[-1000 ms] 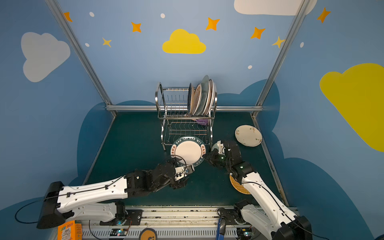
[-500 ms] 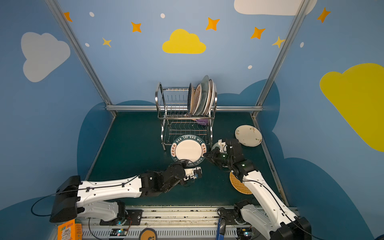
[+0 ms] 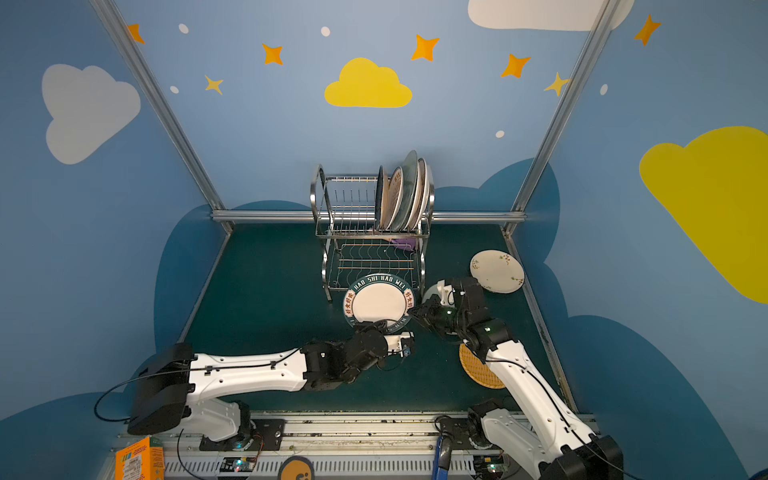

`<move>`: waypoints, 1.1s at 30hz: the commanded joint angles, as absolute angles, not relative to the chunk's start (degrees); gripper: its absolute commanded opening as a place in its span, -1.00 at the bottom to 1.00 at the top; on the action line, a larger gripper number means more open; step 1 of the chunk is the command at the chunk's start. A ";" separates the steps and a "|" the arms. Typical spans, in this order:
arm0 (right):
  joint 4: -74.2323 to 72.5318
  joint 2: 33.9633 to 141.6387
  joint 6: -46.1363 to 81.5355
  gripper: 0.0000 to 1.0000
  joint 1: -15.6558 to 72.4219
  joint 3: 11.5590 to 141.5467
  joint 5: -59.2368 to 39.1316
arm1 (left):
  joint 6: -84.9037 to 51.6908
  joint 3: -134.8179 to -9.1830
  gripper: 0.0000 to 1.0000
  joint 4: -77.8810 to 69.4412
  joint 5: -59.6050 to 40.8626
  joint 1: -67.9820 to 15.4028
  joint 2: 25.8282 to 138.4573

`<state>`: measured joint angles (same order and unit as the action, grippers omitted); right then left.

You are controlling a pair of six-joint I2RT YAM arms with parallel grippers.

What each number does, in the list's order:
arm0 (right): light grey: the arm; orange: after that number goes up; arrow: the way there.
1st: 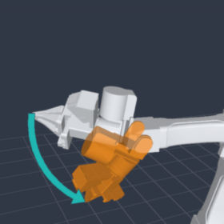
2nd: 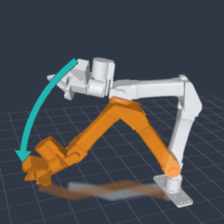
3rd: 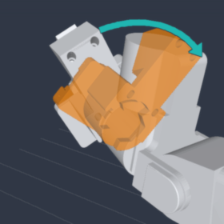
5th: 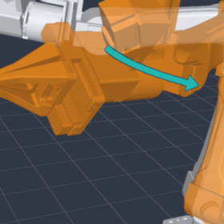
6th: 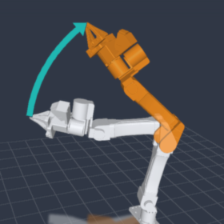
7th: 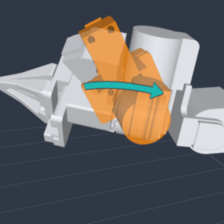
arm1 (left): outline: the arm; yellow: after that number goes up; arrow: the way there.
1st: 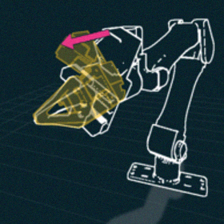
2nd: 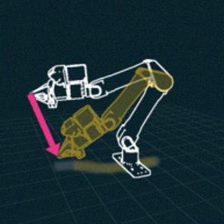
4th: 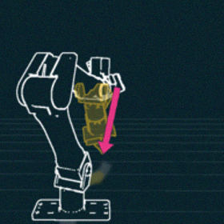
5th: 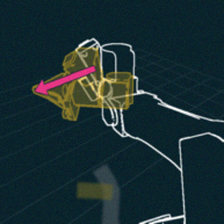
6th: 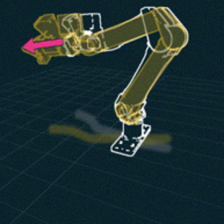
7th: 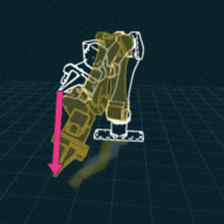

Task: Load the plates into the dish rack
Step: 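Lift the white plate upright with the left gripper while the right gripper releases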

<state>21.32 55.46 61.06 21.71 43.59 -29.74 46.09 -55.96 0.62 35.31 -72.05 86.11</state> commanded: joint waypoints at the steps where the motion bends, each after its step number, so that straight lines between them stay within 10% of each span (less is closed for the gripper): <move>1: 19.27 55.45 59.99 -1.00 21.53 46.97 -32.41 | 46.94 -57.43 -0.79 -0.60 36.23 -72.16 86.95; 7: 18.46 56.83 59.52 -0.99 21.53 48.32 -33.12 | 47.25 -57.66 -0.93 0.17 34.88 -73.70 84.93; 13: 19.45 58.99 55.15 0.41 21.38 52.39 -30.66 | 41.03 -57.74 -0.93 9.65 27.61 -74.95 78.02; 16: 20.60 60.24 51.76 0.71 20.47 54.77 -27.45 | 36.15 -58.08 -0.93 15.23 24.83 -75.54 74.25; 33: 5.13 54.23 37.84 0.81 19.51 46.33 -24.78 | -7.36 -66.47 -0.93 23.38 17.33 -72.77 55.49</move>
